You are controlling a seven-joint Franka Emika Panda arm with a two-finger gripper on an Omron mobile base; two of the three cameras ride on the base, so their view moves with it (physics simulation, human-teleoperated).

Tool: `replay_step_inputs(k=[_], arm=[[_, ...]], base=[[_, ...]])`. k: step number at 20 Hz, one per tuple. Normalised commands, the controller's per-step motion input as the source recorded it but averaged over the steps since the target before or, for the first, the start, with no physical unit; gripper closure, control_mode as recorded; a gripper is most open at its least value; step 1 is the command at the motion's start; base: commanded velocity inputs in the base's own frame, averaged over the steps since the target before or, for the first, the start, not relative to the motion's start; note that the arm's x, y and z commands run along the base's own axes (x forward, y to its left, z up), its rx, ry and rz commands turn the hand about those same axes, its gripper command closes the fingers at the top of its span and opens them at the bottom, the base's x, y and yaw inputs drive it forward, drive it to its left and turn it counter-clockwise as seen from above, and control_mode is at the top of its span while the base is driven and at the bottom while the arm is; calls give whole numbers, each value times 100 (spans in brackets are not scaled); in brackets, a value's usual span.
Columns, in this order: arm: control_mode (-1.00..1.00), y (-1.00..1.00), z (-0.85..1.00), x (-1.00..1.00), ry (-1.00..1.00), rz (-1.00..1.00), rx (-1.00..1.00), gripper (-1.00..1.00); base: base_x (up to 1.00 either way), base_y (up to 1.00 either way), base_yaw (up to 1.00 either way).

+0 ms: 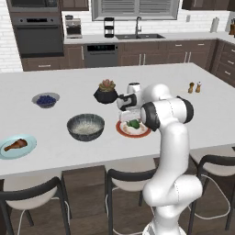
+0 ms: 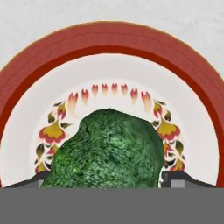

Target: Pick the chicken drumstick and broccoli from their plates and place them in the bowl. Then put the bowl in the fridge.

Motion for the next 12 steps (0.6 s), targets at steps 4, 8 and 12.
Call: replay_step_inputs(k=[4, 8, 12], arm=[[-100, -3, -13, -44, -6, 0, 0, 100], [-100, 1, 39, -88, -21, 0, 7, 100], [-100, 5, 100, -100, -22, 0, 11, 100]], base=[[0, 0, 0], [0, 0, 0], [0, 0, 0]])
